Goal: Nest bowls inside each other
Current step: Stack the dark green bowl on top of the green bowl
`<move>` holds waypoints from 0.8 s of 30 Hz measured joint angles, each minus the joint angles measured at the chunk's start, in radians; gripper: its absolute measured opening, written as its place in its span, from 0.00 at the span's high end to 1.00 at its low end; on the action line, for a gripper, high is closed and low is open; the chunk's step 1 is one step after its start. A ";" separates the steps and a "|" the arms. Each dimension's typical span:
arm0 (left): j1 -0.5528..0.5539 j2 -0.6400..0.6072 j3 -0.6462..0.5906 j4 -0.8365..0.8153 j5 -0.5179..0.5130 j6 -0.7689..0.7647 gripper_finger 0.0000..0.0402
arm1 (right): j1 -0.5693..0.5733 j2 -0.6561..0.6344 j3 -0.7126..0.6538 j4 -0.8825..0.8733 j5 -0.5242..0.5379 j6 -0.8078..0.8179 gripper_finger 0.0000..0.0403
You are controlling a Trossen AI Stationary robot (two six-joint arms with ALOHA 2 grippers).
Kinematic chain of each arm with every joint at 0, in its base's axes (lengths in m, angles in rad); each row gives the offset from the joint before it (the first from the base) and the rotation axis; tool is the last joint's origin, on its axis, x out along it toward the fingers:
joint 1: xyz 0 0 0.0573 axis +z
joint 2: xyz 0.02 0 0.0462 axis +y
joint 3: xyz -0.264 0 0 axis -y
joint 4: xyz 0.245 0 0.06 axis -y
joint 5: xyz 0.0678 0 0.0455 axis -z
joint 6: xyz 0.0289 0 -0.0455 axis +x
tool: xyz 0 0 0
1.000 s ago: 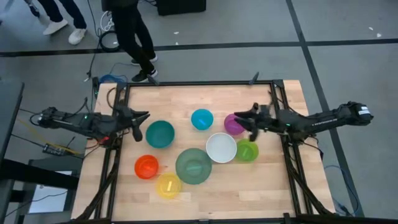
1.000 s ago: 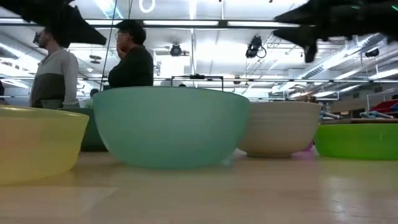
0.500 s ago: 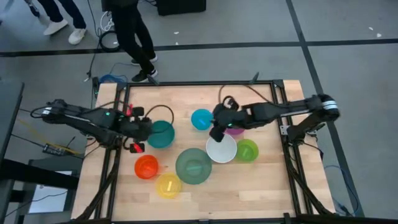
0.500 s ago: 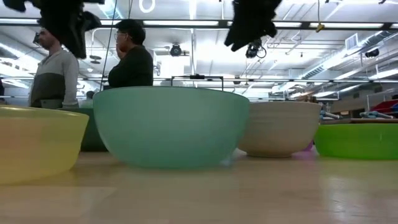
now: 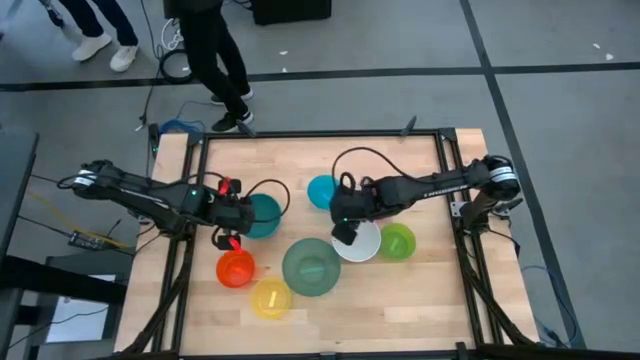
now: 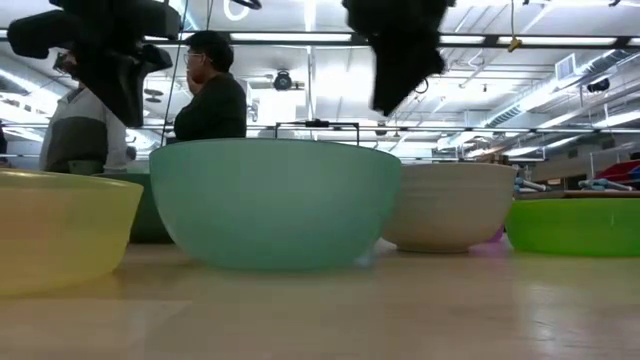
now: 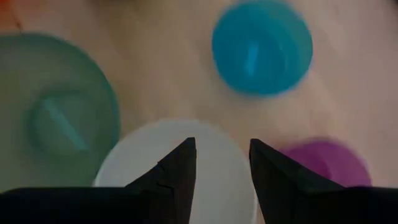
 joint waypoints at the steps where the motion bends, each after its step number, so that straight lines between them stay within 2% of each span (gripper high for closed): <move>1: 0.000 0.000 -0.001 0.002 0.000 0.000 0.84 | 0.008 -0.002 0.000 -0.024 -0.010 0.029 0.66; 3: 0.000 0.000 -0.001 0.018 0.000 -0.001 0.84 | 0.027 -0.007 0.000 -0.072 -0.038 0.069 0.66; 8: 0.000 0.000 -0.001 0.040 0.000 -0.001 0.84 | 0.080 -0.003 0.000 -0.088 -0.187 0.086 0.66; 10: 0.000 0.000 -0.001 0.043 0.000 -0.001 0.84 | 0.108 -0.002 0.000 -0.089 -0.210 0.089 0.66; 17: 0.000 0.000 -0.001 0.037 0.048 -0.001 0.84 | 0.190 -0.002 0.000 -0.086 -0.208 0.075 0.66; 24: -0.001 0.027 -0.013 0.005 0.076 -0.023 0.84 | 0.217 -0.002 0.000 -0.086 -0.132 0.112 0.66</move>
